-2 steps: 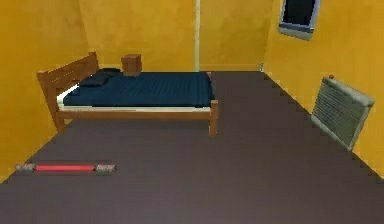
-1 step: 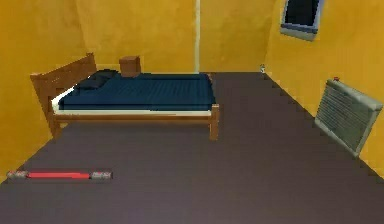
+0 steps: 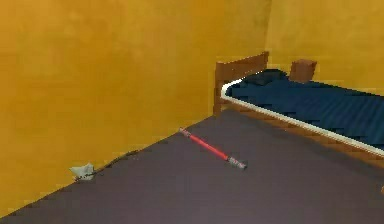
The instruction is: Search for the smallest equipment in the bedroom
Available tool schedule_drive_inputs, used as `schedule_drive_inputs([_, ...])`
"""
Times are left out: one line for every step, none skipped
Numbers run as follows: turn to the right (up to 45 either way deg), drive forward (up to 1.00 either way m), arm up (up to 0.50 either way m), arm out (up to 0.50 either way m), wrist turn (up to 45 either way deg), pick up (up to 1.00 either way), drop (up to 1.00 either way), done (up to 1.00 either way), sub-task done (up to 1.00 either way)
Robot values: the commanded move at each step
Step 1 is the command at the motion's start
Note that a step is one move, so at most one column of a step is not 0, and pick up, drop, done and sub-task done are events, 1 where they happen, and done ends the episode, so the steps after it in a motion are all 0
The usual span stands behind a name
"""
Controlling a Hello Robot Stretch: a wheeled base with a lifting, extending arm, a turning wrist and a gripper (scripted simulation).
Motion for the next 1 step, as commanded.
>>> schedule_drive_inputs([-33.0,0.0,0.0,0.0,0.0,0.0,0.0,0.0,0.0])
